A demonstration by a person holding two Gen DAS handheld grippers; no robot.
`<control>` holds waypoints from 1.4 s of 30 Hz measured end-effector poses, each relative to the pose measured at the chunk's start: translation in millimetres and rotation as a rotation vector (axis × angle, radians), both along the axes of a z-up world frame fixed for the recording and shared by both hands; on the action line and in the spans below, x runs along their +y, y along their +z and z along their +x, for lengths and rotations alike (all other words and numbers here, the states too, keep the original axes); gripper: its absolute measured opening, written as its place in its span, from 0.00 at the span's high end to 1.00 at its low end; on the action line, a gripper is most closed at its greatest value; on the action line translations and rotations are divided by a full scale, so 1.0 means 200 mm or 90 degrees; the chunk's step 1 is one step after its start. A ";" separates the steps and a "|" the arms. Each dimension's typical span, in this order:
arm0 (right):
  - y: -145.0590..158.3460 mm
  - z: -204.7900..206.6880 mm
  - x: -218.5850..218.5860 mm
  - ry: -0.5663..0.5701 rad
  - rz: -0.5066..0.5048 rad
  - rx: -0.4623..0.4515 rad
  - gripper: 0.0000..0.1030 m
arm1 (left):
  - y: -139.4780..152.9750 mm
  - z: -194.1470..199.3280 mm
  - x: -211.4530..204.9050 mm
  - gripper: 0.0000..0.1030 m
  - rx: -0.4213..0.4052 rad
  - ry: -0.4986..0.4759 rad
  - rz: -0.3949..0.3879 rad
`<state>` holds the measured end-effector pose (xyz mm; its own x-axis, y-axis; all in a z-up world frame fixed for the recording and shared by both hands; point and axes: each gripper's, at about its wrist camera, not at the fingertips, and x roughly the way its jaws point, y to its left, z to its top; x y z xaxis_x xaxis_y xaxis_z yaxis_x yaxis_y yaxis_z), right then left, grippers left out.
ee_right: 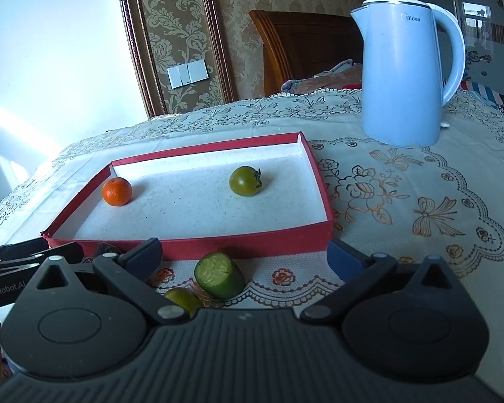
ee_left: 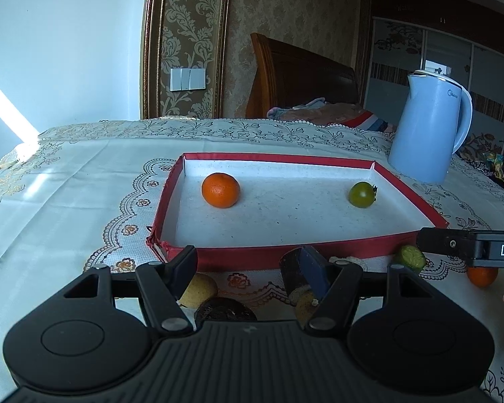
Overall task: Organize fruits
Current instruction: 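Withdraw both open tools from the tray back toward the fruits, then grasp the dark round fruit with the left tool while the right tool grasps another orange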
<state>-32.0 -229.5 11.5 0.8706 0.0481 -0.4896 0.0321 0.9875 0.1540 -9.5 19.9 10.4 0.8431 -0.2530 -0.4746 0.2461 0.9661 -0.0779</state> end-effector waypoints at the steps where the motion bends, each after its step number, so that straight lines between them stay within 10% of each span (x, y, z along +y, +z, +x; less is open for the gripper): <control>1: 0.00 -0.01 0.00 -0.001 0.000 -0.001 0.00 | 0.00 0.01 0.01 0.35 0.006 0.000 -0.009; 42: -0.09 -0.35 -0.05 0.023 -0.079 -0.030 0.00 | -0.10 -0.06 0.06 0.34 0.046 -0.023 0.013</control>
